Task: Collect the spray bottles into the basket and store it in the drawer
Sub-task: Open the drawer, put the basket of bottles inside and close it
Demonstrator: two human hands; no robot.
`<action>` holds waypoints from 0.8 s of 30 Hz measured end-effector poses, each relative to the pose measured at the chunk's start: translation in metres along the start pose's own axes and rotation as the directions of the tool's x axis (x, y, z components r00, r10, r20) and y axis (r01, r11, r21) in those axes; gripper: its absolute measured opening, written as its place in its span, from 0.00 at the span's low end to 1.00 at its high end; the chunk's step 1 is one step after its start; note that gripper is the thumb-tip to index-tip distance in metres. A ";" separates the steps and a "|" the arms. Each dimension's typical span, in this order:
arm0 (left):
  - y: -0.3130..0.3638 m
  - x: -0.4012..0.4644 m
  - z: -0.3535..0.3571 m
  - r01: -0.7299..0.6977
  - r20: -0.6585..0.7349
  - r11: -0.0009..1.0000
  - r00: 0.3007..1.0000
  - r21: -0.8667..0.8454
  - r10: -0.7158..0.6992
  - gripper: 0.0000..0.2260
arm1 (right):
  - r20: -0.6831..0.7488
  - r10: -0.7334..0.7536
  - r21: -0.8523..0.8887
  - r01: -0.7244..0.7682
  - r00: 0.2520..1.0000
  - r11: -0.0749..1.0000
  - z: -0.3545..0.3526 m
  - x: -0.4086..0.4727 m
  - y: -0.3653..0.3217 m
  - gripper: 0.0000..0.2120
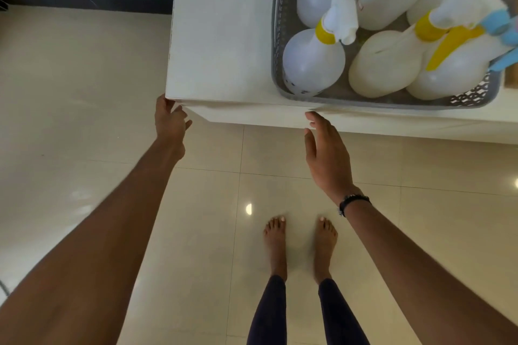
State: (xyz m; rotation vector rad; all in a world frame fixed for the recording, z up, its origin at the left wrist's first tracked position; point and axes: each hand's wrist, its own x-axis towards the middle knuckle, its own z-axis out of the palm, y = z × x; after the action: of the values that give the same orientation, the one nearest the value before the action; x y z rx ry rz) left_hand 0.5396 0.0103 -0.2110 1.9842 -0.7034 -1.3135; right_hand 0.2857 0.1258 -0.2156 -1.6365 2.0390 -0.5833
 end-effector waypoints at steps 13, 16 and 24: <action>-0.015 0.030 -0.031 -0.225 0.119 0.945 0.972 0.238 0.201 0.23 | -0.056 0.011 -0.010 -0.012 0.998 1.000 0.016 0.011 -0.009 0.13; -0.016 0.034 -0.035 -0.299 0.169 0.912 0.951 0.282 0.259 0.24 | -0.061 0.018 -0.020 -0.019 0.998 1.000 0.018 0.013 -0.008 0.13; -0.019 0.042 -0.040 -0.432 0.207 0.832 0.901 0.348 0.381 0.20 | -0.093 0.025 -0.031 -0.028 0.995 0.999 0.020 0.013 -0.010 0.13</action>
State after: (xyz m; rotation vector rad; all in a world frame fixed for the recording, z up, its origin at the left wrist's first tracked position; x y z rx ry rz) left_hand 0.5933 0.0001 -0.2385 1.8971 -1.4609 -1.1033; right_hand 0.3034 0.1103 -0.2271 -1.6259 2.1437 -0.6312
